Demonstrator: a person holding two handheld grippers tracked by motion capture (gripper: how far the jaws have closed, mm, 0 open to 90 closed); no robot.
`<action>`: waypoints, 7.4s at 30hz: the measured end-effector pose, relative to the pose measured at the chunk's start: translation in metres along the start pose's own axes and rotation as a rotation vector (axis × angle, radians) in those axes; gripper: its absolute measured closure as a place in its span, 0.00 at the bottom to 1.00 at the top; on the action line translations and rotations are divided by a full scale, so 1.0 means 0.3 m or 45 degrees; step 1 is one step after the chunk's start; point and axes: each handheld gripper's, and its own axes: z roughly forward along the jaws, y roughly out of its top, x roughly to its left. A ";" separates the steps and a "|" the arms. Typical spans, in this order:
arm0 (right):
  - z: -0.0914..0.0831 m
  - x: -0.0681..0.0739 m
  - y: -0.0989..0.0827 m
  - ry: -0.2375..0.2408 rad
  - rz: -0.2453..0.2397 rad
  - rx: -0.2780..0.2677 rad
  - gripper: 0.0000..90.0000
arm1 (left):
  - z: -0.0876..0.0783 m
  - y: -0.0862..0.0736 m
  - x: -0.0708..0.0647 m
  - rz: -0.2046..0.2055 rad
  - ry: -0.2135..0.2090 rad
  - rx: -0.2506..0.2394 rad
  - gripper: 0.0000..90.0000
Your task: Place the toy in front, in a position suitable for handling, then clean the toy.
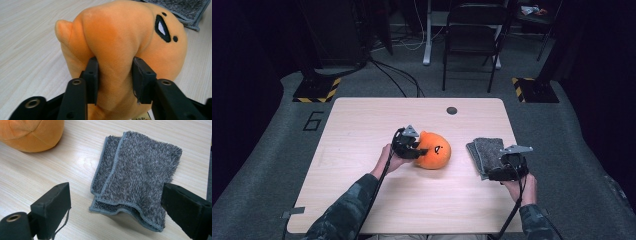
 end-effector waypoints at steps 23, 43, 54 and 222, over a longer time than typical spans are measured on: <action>0.004 -0.006 -0.002 -0.001 -0.013 -0.001 0.10 | -0.051 -0.007 -0.090 -0.006 0.101 -0.195 0.86; 0.015 0.004 0.001 0.004 -0.006 0.017 0.10 | -0.103 0.023 -0.142 -0.186 0.226 -0.266 0.85; 0.028 0.014 -0.001 0.003 -0.028 0.029 0.10 | -0.013 -0.036 -0.188 -0.240 0.240 -0.240 0.76; 0.124 0.021 0.166 0.121 0.079 -0.084 0.86 | -0.053 -0.148 -0.156 0.045 0.164 -0.072 0.70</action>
